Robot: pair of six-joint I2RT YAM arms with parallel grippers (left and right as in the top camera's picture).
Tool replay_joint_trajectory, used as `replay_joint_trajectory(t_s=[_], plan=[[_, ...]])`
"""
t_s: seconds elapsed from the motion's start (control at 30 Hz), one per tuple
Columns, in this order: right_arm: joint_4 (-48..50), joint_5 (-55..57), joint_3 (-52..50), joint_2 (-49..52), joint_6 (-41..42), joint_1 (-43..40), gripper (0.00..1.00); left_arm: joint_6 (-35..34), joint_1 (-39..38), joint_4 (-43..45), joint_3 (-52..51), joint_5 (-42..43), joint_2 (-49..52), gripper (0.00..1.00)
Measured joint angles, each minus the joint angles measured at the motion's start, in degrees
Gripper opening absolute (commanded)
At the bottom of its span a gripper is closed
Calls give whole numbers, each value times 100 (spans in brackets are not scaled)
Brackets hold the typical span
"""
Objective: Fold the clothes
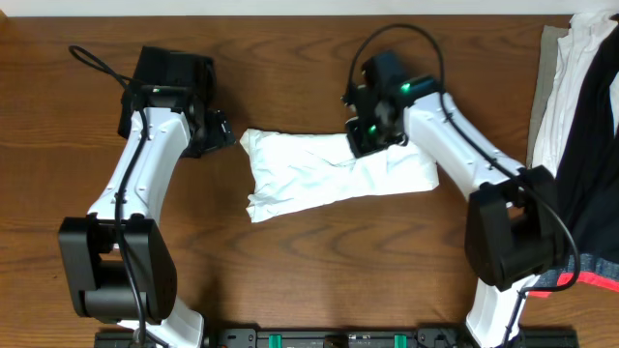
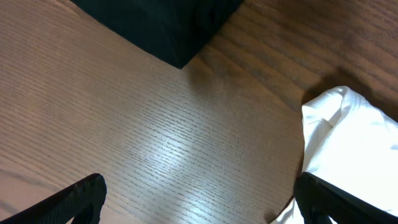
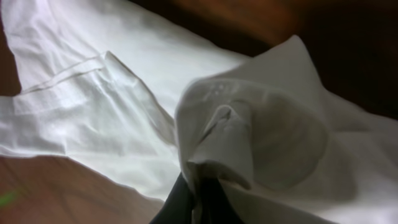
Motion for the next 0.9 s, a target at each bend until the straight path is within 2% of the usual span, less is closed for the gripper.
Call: replay_joint_trajectory(t_s=[0.17, 0.2, 0.23, 0.27, 0.3, 0.37, 0.43, 0.7, 0.9], plan=[[756, 22, -470, 0, 199, 302, 2, 2, 0, 0, -2, 0, 0, 98], [881, 20, -509, 0, 251, 345, 2, 2, 0, 0, -2, 0, 0, 98], [1001, 17, -527, 0, 313, 385, 7, 0, 0, -2, 0, 0, 0, 98], [1097, 17, -529, 0, 382, 409, 20, 2, 0, 0, 0, 0, 2, 98], [1198, 11, -529, 0, 466, 431, 38, 2, 0, -2, -2, 0, 0, 98], [1285, -4, -529, 0, 564, 435, 66, 2, 0, -2, 0, 0, 0, 98], [1290, -4, -529, 0, 627, 435, 79, 0, 0, -2, -2, 0, 2, 98], [828, -579, -389, -9, 546, 289, 80, 2, 0, -4, 0, 0, 0, 98], [363, -817, -278, -417, 393, -302, 81, 2, 0, -4, 0, 0, 0, 98]])
